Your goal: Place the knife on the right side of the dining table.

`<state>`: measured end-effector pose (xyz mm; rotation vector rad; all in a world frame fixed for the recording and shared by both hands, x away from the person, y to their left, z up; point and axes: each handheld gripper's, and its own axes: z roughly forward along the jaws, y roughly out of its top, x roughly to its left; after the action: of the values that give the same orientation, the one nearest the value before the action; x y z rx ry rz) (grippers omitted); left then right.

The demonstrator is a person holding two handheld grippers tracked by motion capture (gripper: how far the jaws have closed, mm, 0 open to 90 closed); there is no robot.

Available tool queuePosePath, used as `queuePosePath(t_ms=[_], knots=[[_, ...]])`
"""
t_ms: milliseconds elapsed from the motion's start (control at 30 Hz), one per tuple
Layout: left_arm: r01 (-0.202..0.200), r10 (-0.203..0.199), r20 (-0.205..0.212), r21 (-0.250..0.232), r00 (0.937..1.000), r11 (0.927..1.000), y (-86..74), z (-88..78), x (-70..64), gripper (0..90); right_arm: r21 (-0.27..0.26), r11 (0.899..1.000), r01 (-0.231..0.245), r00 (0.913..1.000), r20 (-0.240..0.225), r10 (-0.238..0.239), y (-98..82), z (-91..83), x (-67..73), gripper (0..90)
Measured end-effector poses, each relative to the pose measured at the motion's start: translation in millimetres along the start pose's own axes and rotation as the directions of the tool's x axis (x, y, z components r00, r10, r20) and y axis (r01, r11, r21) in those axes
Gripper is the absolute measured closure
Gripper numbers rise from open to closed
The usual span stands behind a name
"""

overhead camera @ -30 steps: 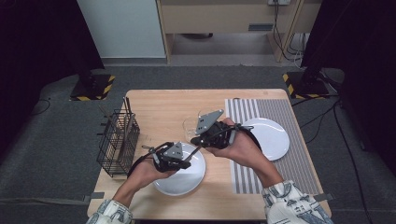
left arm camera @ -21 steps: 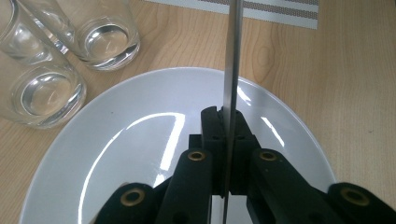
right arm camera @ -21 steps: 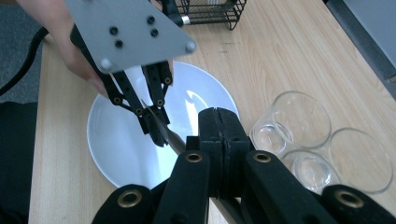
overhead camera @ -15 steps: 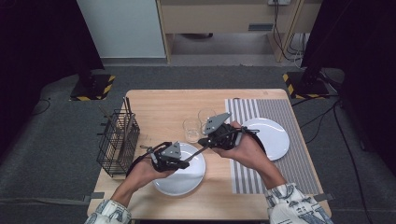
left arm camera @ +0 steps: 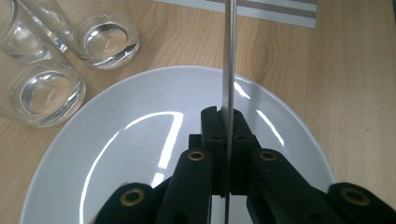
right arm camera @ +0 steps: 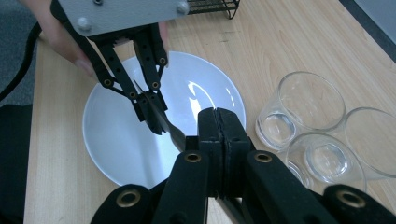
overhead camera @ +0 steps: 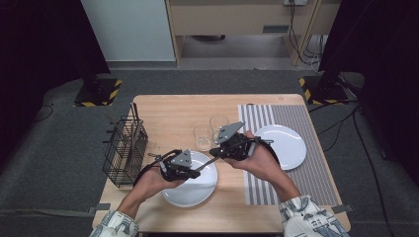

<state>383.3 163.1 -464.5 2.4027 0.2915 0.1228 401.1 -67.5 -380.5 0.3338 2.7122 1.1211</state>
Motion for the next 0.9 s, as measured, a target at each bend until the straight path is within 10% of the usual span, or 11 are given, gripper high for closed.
queuePosePath(t_ms=[900], knots=[[0.01, -0.01, 0.01, -0.034, 0.9999, 0.9994, -4.0, -7.6, 2.1, 88.3, -0.045, 0.997, -0.057, 0.9982, -0.021, 0.057, -32.7, 4.1, -5.2, 89.4]])
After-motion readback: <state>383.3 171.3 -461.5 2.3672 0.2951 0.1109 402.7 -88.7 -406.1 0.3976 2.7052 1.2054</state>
